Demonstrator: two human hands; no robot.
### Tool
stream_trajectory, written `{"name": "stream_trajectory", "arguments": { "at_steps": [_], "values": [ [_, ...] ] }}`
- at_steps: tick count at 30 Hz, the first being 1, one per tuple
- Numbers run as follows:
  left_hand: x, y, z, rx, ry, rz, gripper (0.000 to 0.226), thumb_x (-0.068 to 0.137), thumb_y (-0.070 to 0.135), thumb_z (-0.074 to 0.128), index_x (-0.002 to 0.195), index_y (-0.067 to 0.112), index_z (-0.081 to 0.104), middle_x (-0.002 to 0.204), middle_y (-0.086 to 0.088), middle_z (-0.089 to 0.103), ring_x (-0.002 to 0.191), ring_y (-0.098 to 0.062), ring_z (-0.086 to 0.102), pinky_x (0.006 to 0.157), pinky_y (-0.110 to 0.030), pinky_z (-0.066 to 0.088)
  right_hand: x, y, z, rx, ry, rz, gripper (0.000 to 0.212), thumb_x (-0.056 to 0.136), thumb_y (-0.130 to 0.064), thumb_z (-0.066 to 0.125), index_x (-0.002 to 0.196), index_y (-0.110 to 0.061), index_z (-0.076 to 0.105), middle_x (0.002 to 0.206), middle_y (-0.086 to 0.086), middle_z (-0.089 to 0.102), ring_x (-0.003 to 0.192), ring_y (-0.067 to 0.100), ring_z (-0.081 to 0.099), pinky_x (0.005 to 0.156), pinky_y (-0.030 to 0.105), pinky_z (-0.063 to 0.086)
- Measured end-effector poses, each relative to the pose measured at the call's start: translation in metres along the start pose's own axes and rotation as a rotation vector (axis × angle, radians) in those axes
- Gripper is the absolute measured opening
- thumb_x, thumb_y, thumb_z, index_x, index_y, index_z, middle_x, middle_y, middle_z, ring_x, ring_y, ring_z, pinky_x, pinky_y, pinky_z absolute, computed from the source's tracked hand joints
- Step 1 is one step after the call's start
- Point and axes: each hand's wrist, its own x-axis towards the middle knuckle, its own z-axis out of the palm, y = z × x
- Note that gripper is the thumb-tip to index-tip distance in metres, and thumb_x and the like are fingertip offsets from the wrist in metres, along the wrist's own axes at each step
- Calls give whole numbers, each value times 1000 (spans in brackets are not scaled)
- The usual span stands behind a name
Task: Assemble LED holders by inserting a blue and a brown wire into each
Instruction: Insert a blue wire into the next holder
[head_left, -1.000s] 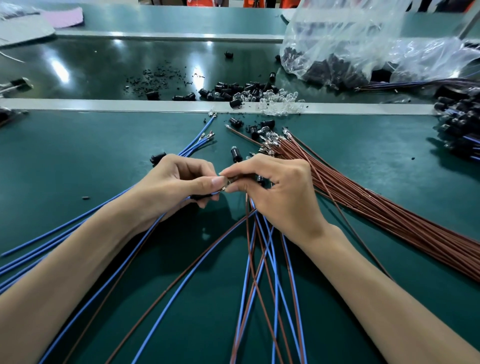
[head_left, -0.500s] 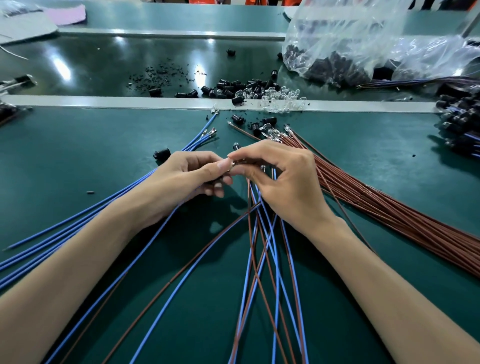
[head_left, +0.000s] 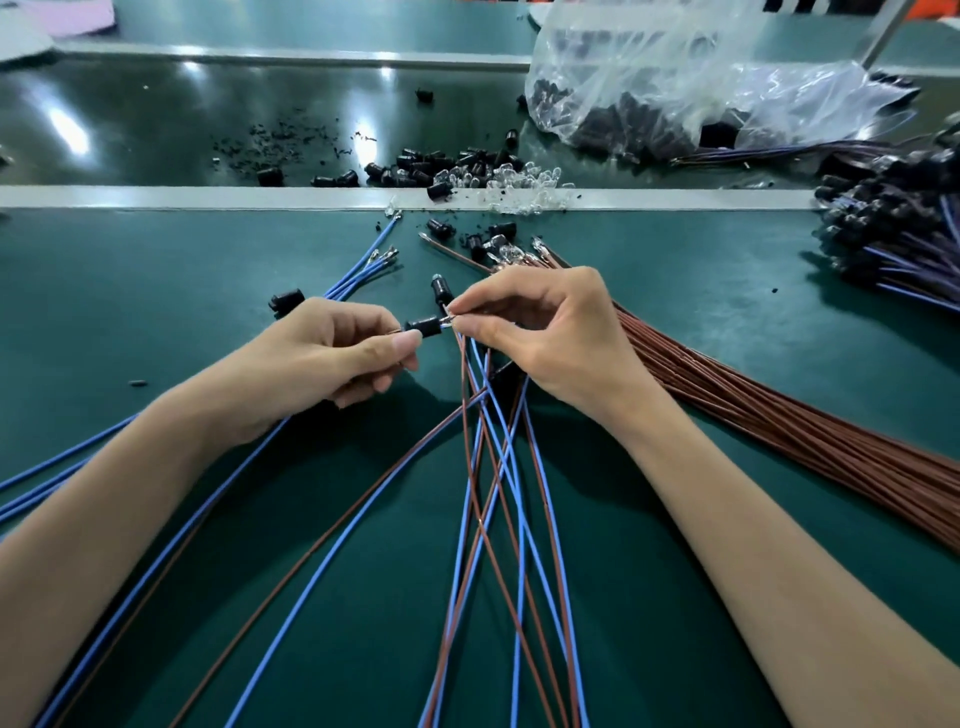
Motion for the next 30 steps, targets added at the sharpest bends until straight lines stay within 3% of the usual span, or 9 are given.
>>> {"name": "stream_trajectory", "arguments": {
  "at_steps": [4,12,18,24,30],
  "values": [
    [-1,-1,0,35,-36,21,26,81,31,56,73,8,64,52,4,47,42,0,37,42,-7,30,-2,0,1,11,-36,21,14,77,-3,77,88,-10,73,80,1,71,72,7,65,71,17,49],
    [-1,-3,-4,-6,-46,25,33,84,35,48,70,10,64,52,1,42,41,-5,32,41,-9,27,-2,-2,5,5,-24,26,12,76,-2,77,87,-6,73,79,4,70,69,8,63,68,19,49],
    [0,-3,-2,15,-51,16,34,81,37,50,69,7,61,51,4,41,43,-2,33,41,-6,29,-4,-4,6,36,-43,39,12,76,-2,76,88,-5,73,82,12,72,77,28,67,75,40,54],
    [-1,-2,-2,2,-83,28,32,82,37,50,65,12,61,50,4,41,42,-1,31,41,-6,27,-5,-6,8,102,-37,49,18,75,2,76,90,-8,72,82,15,71,79,33,67,78,43,53],
    [-1,-4,-5,3,-96,21,34,83,45,57,66,16,63,53,1,40,46,-8,27,41,-9,24,-5,-7,10,88,-20,56,16,76,0,76,88,-10,73,80,16,72,73,32,65,71,40,52]
  ]
}}
